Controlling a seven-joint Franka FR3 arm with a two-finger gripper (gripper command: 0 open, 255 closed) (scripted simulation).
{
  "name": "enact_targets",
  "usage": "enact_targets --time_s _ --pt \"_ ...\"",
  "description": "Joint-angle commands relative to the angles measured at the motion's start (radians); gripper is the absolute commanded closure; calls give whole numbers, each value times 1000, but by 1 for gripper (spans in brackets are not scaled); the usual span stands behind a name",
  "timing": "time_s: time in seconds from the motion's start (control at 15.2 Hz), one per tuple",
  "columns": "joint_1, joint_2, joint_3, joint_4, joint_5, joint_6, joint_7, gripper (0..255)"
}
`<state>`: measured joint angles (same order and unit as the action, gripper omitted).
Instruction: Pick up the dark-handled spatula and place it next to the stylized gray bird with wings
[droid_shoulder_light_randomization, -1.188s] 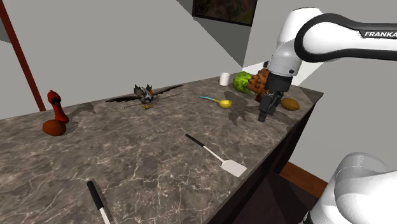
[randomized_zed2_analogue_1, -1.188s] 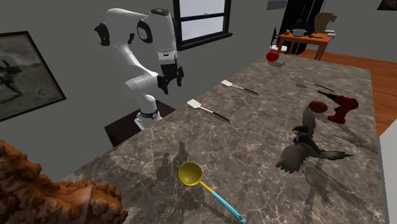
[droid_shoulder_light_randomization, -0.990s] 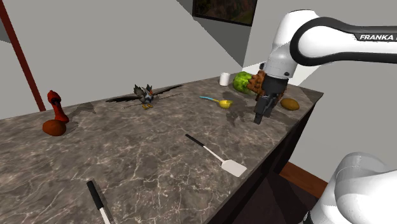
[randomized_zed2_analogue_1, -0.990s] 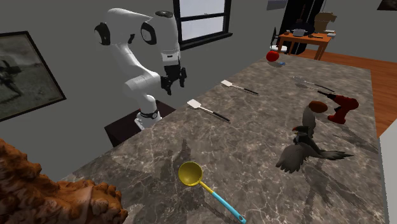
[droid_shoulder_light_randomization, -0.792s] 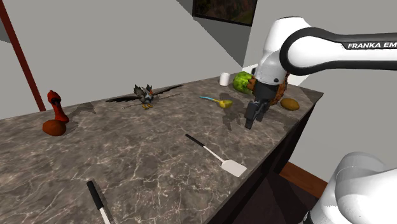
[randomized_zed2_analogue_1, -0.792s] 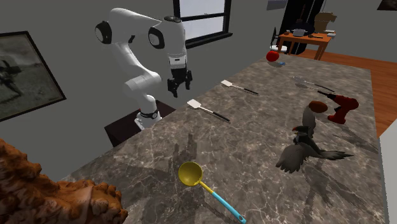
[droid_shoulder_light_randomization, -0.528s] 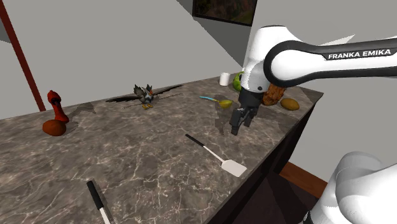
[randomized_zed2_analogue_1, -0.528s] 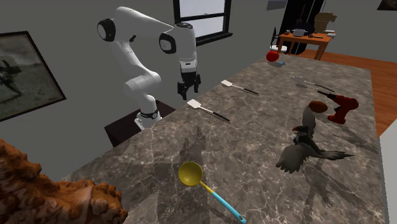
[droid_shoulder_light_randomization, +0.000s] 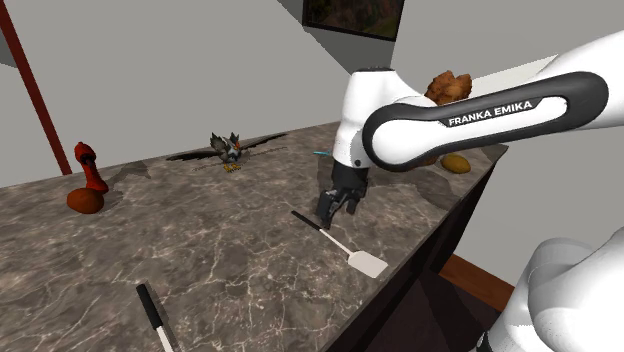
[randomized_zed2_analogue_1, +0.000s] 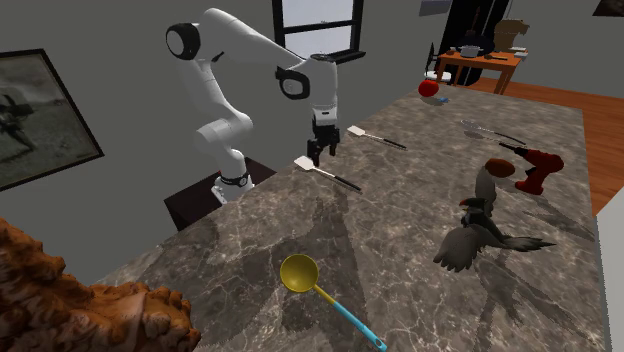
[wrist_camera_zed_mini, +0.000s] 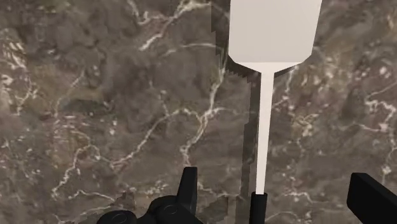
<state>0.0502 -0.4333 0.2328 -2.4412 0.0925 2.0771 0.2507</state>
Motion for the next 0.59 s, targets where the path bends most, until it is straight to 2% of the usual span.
enact_targets --time_s 0.0,0.53 --pt "-1 39 15 1 -5 41 19 0" --pt "-3 84 24 -52 -9 139 25 0"
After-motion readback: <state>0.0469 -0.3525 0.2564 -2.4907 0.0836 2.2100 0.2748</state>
